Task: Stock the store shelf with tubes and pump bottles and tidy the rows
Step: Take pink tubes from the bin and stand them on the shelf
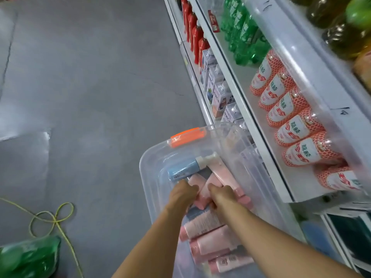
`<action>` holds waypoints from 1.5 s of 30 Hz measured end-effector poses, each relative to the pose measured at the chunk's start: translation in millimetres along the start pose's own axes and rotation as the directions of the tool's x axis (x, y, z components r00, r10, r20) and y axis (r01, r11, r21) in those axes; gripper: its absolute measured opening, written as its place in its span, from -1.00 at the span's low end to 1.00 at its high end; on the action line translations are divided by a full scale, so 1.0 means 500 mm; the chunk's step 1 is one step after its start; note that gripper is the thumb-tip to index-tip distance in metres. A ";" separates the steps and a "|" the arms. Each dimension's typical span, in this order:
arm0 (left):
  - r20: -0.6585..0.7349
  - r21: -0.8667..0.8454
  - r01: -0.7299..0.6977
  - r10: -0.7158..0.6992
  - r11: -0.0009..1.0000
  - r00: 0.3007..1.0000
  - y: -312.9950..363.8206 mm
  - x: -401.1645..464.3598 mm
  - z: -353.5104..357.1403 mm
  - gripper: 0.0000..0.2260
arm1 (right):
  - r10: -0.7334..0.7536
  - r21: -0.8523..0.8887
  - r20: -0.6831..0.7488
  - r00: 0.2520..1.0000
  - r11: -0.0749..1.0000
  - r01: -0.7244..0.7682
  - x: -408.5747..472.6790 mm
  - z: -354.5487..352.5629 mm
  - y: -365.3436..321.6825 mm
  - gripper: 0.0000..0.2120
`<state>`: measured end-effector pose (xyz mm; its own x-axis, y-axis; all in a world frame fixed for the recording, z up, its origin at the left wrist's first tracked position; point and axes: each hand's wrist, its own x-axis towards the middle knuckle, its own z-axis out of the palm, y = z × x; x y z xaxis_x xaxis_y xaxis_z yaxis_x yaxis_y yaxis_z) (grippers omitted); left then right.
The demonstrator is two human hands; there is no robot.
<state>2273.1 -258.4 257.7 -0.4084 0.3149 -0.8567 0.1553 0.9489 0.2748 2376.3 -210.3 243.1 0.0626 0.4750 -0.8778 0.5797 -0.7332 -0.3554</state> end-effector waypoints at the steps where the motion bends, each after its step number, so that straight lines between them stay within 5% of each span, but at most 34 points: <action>1: 0.000 -0.040 0.010 -0.010 0.999 1.000 0.002 -0.008 -0.003 -0.72 | 0.001 0.002 0.007 1.000 1.000 -0.001 0.002 -0.002 -0.001 -0.78; 9: 0.137 -0.452 0.186 -0.138 0.872 0.981 -0.002 -0.048 0.010 -0.67 | -0.026 -0.077 0.092 0.995 0.996 0.033 -0.009 -0.039 0.010 -0.82; 14: 0.131 -0.576 0.181 -0.129 0.797 0.983 -0.038 -0.075 0.060 -0.38 | -0.064 -0.168 0.125 0.990 0.982 0.084 -0.061 -0.075 0.016 -0.69; 22: 0.050 -0.811 0.038 0.005 0.584 0.999 -0.066 -0.262 0.066 -0.83 | -0.248 -0.076 0.275 0.929 0.958 0.278 -0.219 -0.164 0.065 -0.77; 34: -0.036 -0.924 -0.148 0.306 0.352 0.951 -0.211 -0.627 0.145 -0.59 | -0.552 0.119 0.256 0.794 0.833 0.540 -0.579 -0.303 0.315 -0.70; 45: -0.036 -0.890 -0.238 0.460 0.390 0.887 -0.317 -0.957 0.269 -0.72 | -0.669 0.095 0.120 0.733 0.743 0.662 -0.880 -0.439 0.577 -0.75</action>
<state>2564.9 -562.4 565.3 -0.3229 0.7167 -0.6181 -0.6424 0.3136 0.6992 2694.5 -523.9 597.3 -0.4396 0.7804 -0.4447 0.3954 -0.2764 -0.8759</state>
